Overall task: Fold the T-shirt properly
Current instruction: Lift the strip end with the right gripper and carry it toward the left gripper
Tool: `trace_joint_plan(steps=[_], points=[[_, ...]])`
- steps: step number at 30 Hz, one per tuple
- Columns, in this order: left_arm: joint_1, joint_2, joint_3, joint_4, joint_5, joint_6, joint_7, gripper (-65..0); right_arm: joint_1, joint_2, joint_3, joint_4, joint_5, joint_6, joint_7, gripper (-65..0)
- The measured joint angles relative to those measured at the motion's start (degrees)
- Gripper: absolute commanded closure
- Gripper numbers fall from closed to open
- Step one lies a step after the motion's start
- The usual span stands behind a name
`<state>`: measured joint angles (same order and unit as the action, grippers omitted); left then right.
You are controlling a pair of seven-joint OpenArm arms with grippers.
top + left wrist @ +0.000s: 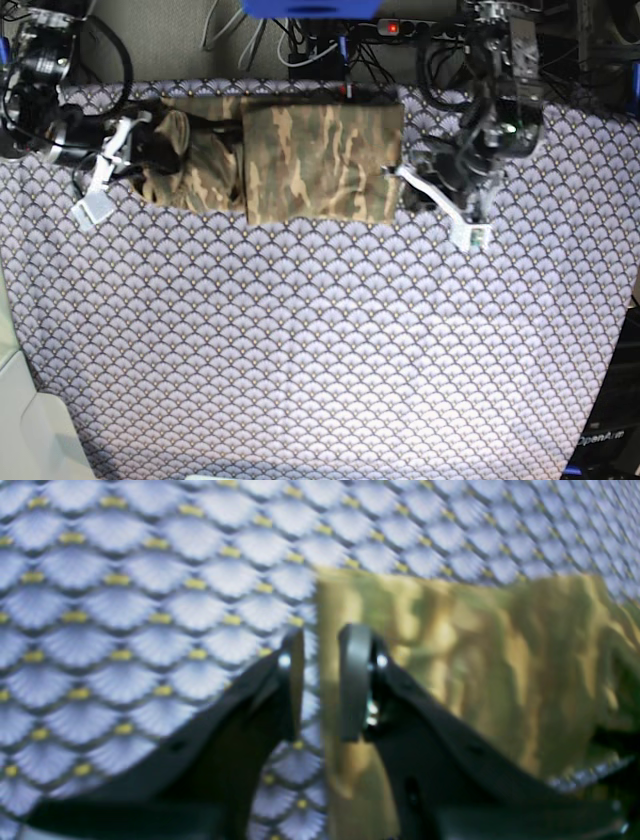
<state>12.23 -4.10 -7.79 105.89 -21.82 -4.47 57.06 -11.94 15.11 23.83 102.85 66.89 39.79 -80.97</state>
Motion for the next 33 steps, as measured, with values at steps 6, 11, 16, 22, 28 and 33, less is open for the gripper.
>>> trace_joint_plan(steps=[6,11,16,22,28,33], points=[[1.5,-0.4,-3.5,0.0,-0.3,0.0,0.5,-12.1,0.0,-3.0,-0.3,0.0,0.0,0.0,0.0,-4.6],[1.2,-0.9,-5.8,-0.6,0.0,0.0,0.1,-12.1,0.2,-5.3,-0.4,0.0,-0.1,0.0,0.0,-4.6],[1.1,-1.2,-6.8,-3.6,0.1,-0.2,0.0,-12.1,2.0,-7.0,-2.8,0.6,-0.3,0.0,-0.1,-4.6],[1.6,-1.9,-7.5,-5.3,0.5,0.0,0.0,-12.1,4.0,-11.2,-7.1,0.7,-0.2,0.0,0.1,-4.6],[3.6,-3.6,-7.6,-3.7,0.1,0.0,0.1,-12.1,5.1,-14.6,-11.5,0.6,-0.5,0.0,-0.3,-4.6],[6.1,-3.6,-12.5,-1.7,-0.1,-0.1,-0.1,-12.1,5.7,-14.6,-16.7,0.2,-0.4,0.0,0.1,-4.6]])
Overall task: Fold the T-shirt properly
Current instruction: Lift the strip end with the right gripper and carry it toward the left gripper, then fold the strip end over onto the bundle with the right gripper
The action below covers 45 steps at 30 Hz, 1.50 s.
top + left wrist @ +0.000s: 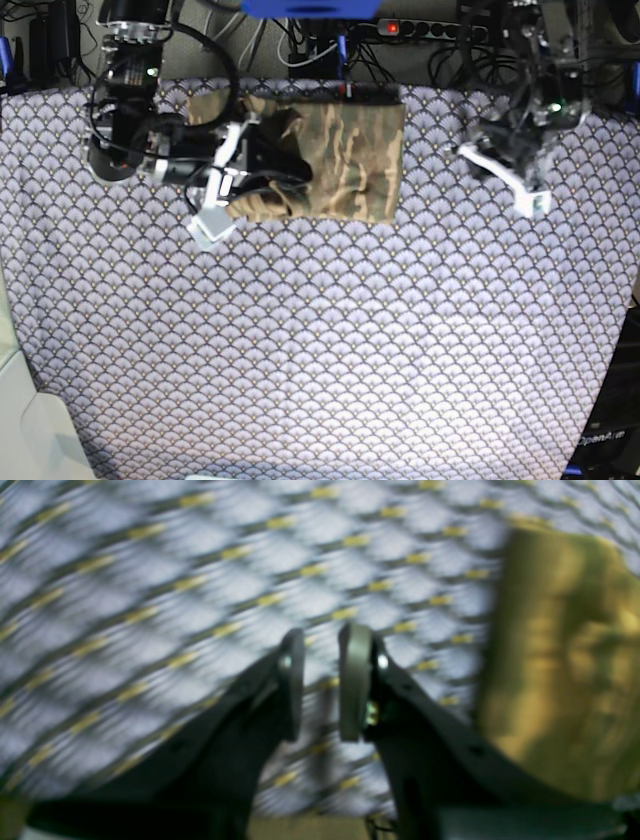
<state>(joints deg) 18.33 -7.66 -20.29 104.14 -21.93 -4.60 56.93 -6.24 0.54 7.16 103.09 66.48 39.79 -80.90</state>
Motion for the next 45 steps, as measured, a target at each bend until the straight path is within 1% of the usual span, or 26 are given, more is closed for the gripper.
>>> trace_joint_plan(steps=[4,8,11,14,16,20,23,37,39,40,45], points=[[1.2,0.0,-2.3,0.2,0.1,0.0,0.7,-12.1,1.1,0.2,-3.0,-4.6,-0.2,0.0,0.0,-4.7],[2.0,-0.3,-4.7,0.3,-0.2,-0.1,0.0,-12.1,4.2,0.3,-8.2,-9.3,0.0,0.0,5.9,-4.7],[3.6,-1.2,-5.1,0.3,-0.2,0.0,0.0,-12.1,5.8,0.4,-9.9,-12.4,0.1,0.0,7.5,-4.7],[4.4,-1.1,-5.1,0.3,-0.3,-0.1,-0.2,-12.1,7.6,0.4,-10.1,-15.4,-0.4,0.0,7.3,-4.7],[4.9,-1.1,-5.0,0.3,-0.2,-0.1,-0.4,-12.1,8.1,0.4,-10.1,-16.1,-0.2,0.0,9.1,-4.8],[5.3,-1.1,-5.0,0.3,-0.2,-0.1,-0.4,-12.1,10.3,1.6,-10.2,-18.3,-0.1,0.0,9.2,-4.8],[5.5,-1.1,-5.0,0.3,-0.2,-0.1,-0.4,-12.1,11.5,1.7,-10.1,-18.5,0.0,0.0,9.9,-4.8],[4.9,-1.1,-5.0,0.3,-0.2,-0.1,-0.2,-12.1,11.1,1.4,-10.1,-18.7,-0.1,0.0,10.0,-5.2],[4.9,-1.1,-5.0,0.3,-0.2,-0.1,-0.2,-12.1,11.3,1.4,-10.1,-18.7,-0.1,0.0,10.1,-8.7],[4.9,-1.0,-5.0,0.3,-0.2,-0.1,-0.2,-12.1,11.3,1.4,-10.1,-18.7,0.0,0.0,10.1,-12.1],[4.9,-1.0,-5.0,0.3,-0.2,-0.1,-0.2,-12.1,12.3,0.0,-10.3,-25.8,0.0,0.0,10.0,-34.1]])
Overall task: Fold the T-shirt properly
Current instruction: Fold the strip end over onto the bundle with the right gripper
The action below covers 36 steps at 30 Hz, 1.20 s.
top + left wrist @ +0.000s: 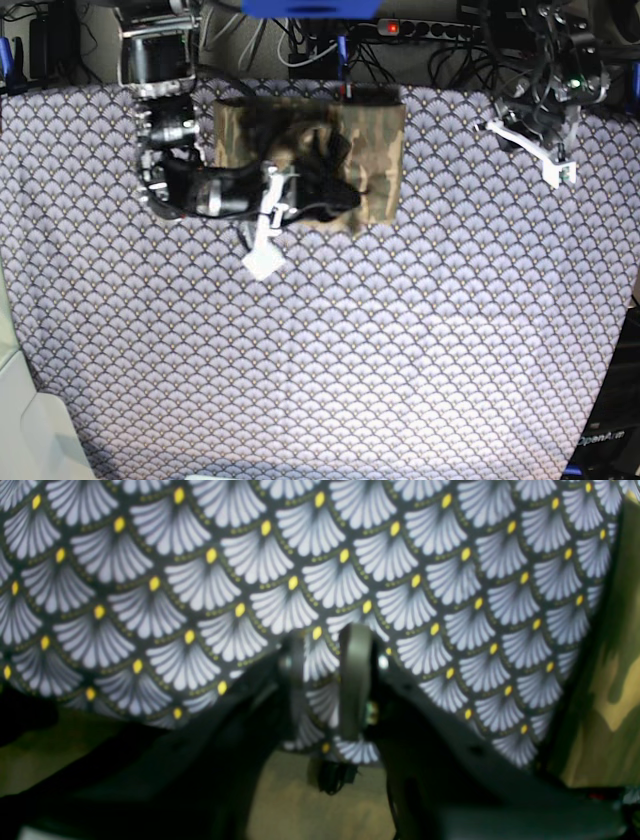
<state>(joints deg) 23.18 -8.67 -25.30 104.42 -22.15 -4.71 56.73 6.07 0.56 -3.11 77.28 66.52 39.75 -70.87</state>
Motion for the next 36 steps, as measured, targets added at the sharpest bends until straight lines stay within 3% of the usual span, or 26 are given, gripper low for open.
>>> trace_joint_plan(steps=[3,7,12,20,29,36], points=[[0.0,0.0,0.0,0.0,0.0,0.0,0.0,-12.1,0.3,0.3,-1.9,-1.4,-0.2,0.0,0.3,-40.0],[0.0,0.1,0.0,0.0,0.0,0.0,0.0,-12.1,3.0,0.0,-6.0,-0.9,-0.2,0.0,0.2,-39.0],[0.2,0.1,-0.1,0.0,0.0,0.0,0.0,-12.1,3.1,0.4,-6.8,10.4,0.3,0.0,0.0,-39.0],[0.4,0.1,-0.1,0.0,0.0,0.0,0.0,-12.1,-1.9,6.5,-7.3,16.2,-0.2,0.0,-0.2,-34.4],[0.0,0.3,0.2,0.0,0.0,0.0,-0.2,-12.1,-1.7,7.8,-7.4,16.5,-13.4,0.0,-0.2,-34.4],[0.1,0.3,0.2,0.0,0.0,0.0,-0.2,-12.1,4.3,8.2,-11.2,16.5,-22.1,0.0,0.2,-34.4]])
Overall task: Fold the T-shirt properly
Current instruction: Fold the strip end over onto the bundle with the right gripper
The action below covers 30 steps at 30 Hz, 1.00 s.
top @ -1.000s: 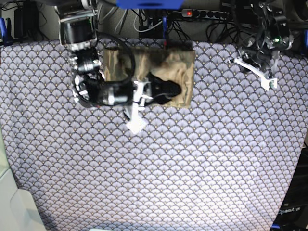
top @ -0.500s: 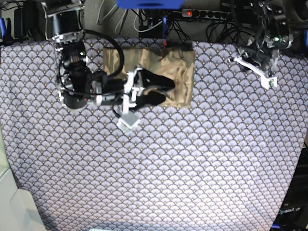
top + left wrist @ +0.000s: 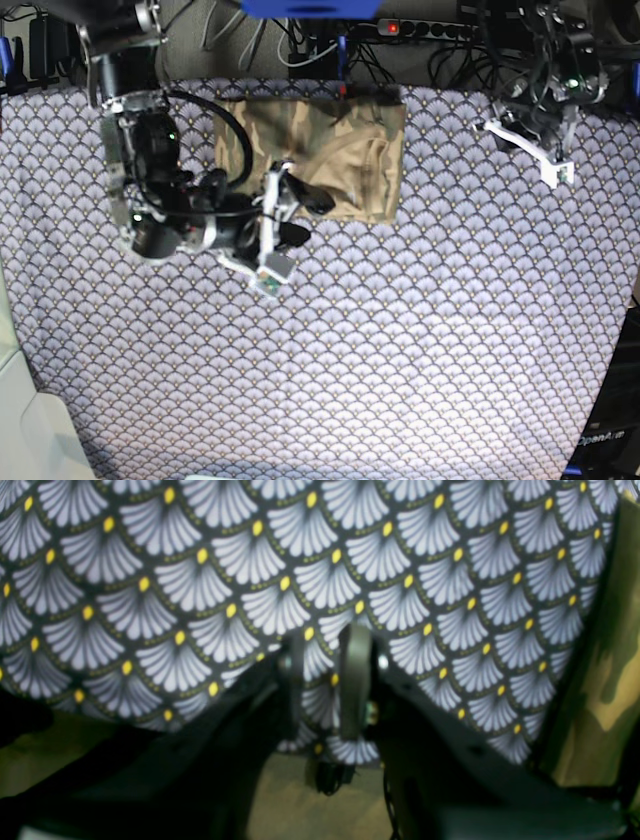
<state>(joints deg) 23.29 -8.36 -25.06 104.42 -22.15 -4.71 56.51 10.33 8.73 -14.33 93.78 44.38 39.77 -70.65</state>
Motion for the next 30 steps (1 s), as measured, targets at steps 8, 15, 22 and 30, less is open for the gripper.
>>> trace_joint_plan(steps=[8,15,22,30], points=[[0.2,0.0,0.0,0.0,0.0,0.0,0.0,-12.1,0.4,-0.2,-6.6,-0.1,-3.1,0.0,3.1,-34.4],[0.2,0.0,-0.1,0.0,0.0,0.0,0.0,-12.1,2.0,-0.1,-9.4,-5.7,-3.5,0.0,4.7,-34.4],[0.2,0.1,-0.1,0.0,0.0,0.0,0.0,-12.1,4.9,0.0,-11.8,-8.9,-3.4,0.0,7.8,-34.4],[0.2,0.2,-0.1,-0.1,0.0,0.0,0.0,-12.1,6.0,0.1,-13.1,-9.0,-3.5,0.0,8.0,-34.1]])
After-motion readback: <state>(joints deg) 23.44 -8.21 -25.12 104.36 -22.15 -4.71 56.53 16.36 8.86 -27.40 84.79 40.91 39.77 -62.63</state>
